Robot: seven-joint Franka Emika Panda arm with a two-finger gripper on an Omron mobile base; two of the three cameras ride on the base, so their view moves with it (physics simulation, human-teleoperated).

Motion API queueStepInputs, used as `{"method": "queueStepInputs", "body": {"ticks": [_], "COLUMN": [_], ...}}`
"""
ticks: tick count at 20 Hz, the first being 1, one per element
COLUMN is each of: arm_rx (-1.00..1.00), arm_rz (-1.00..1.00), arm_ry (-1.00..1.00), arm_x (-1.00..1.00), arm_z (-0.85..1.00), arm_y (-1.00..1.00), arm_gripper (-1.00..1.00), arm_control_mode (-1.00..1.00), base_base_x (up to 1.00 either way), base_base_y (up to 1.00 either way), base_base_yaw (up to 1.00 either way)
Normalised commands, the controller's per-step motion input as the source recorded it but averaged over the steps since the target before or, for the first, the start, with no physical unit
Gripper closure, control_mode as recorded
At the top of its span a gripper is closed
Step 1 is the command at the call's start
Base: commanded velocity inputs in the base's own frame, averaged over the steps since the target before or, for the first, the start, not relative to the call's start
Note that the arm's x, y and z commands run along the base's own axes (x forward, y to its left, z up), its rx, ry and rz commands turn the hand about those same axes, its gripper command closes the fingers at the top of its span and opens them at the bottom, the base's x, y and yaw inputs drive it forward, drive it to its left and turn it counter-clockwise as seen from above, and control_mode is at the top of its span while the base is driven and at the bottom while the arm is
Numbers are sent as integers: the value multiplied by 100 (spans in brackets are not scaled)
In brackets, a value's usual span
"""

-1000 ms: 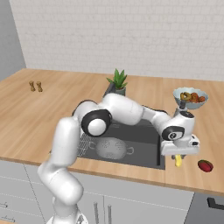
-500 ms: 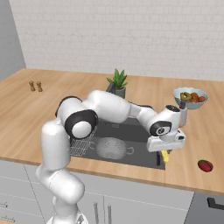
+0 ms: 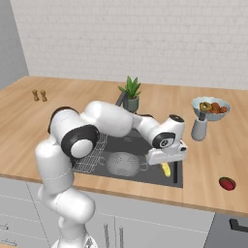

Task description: Put the colander in the sink, put the banana, mango in the colander, and turn on the sink faucet and pour water over the colander.

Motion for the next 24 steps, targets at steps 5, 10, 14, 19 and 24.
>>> {"method": "queueStepInputs", "body": {"ticks": [5, 10, 14, 19, 24], "arm_rx": [14, 12, 5, 2, 2], "arm_rz": [5, 4, 4, 3, 2], "arm_ry": [0, 0, 0, 0, 0], "arm_x": [24, 44, 43, 31, 26], "arm_z": [0, 0, -3, -16, -21], "arm_y": [46, 28, 32, 39, 39], "arm_gripper": [100, 100, 100, 100, 100], "arm_control_mode": [-100, -100, -100, -100, -100], "base_base_x": [0, 0, 0, 0, 0], "base_base_y": [0, 0, 0, 0, 0], "base_base_yaw": [0, 0, 0, 0, 0]}}
